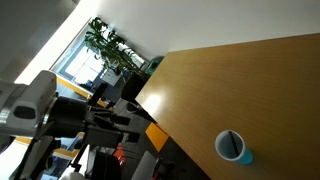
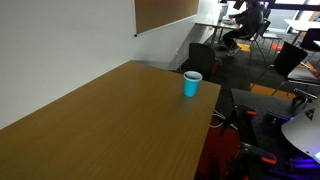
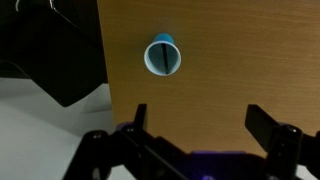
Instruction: Remove the pen from the cup
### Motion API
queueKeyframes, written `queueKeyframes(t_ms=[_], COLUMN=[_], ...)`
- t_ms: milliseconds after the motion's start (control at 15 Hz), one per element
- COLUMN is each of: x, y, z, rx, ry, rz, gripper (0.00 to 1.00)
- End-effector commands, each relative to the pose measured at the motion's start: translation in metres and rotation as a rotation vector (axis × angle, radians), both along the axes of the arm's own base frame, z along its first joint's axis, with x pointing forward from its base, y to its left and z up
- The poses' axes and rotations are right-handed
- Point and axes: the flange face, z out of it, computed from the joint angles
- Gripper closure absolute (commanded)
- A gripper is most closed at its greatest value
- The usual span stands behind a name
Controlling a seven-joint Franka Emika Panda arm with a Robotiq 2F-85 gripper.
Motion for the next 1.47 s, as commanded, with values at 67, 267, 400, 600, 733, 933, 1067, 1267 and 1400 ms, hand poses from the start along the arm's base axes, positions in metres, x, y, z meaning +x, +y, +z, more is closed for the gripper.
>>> queueKeyframes(t_ms=[67,267,400,600,733,933,1067,1267,1400], x=[0.005,0.007,0.01,0.018,0.025,0.039,0.049,0.061,0.07], y=[-0.016,-0.028,-0.036,-0.045,-0.048,-0.05,-0.052,-0.054,-0.052], z=[-0.033,-0.057,-0.073,-0.096,-0.111,-0.136,-0.153,-0.176,-0.189], rx=[-0.05,-0.057,-0.058,-0.055,-0.055,-0.069,-0.074,-0.074,-0.056], ry=[-0.049,-0.067,-0.068,-0.05,-0.039,-0.031,-0.026,-0.005,0.015], rz=[0.103,0.138,0.148,0.138,0.132,0.126,0.121,0.123,0.126], gripper=[0.0,0.0,0.0,0.0,0.0,0.0,0.0,0.0,0.0])
